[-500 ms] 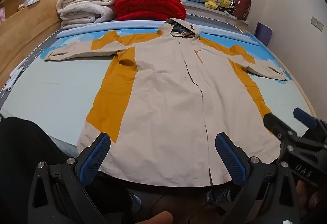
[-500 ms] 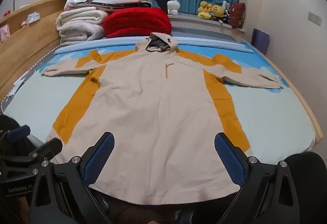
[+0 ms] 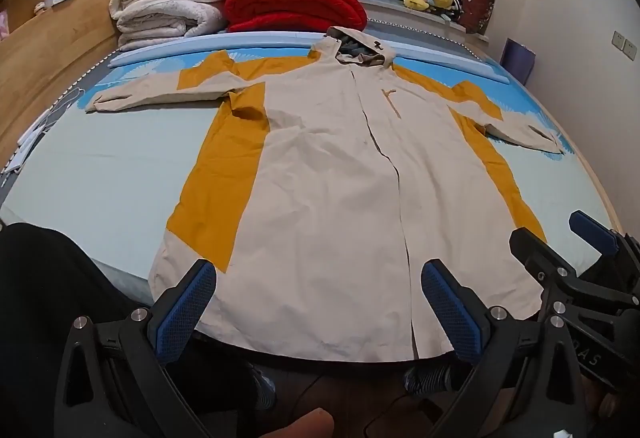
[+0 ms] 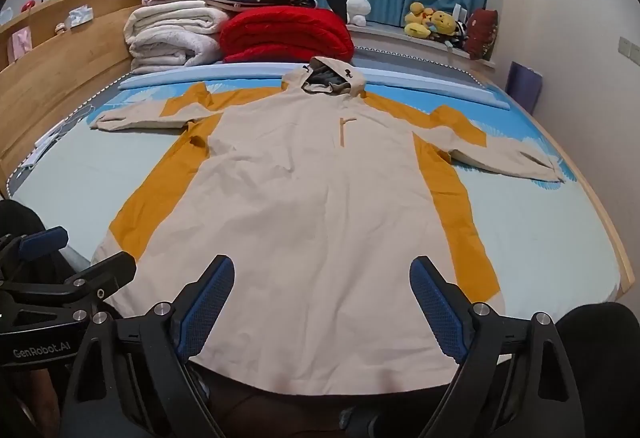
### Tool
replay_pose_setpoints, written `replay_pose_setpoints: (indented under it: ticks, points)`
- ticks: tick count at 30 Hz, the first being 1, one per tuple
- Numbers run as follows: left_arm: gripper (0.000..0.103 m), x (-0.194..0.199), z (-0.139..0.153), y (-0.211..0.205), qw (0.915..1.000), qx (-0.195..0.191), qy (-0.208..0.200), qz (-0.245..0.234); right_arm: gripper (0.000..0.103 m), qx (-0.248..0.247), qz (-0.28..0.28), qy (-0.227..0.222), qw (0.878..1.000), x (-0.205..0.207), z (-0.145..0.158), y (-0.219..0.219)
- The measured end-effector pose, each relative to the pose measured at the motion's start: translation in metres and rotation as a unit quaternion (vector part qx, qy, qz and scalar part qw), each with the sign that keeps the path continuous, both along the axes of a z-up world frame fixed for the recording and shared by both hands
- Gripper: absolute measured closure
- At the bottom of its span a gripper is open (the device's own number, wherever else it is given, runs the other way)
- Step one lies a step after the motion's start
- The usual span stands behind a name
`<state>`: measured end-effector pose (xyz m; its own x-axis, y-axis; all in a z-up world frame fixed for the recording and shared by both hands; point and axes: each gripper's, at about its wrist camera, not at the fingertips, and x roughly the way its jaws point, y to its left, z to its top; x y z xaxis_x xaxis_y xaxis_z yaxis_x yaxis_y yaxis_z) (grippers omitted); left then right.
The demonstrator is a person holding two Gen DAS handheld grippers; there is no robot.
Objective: Fold large clothes
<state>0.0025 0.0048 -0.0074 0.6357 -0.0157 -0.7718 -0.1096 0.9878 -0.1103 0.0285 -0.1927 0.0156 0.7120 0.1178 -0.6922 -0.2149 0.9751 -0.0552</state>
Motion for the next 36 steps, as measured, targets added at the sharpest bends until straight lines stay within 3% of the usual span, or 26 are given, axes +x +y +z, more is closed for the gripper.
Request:
replay_pose_setpoints:
  ticks: [36]
  points:
    - [0.001, 0.0017, -0.0012, -0.0061, 1.0000, 0.006, 0.003, -0.006, 0.014, 0.009, -0.002, 0.001, 1.000, 0.0016, -0.0011, -0.0047]
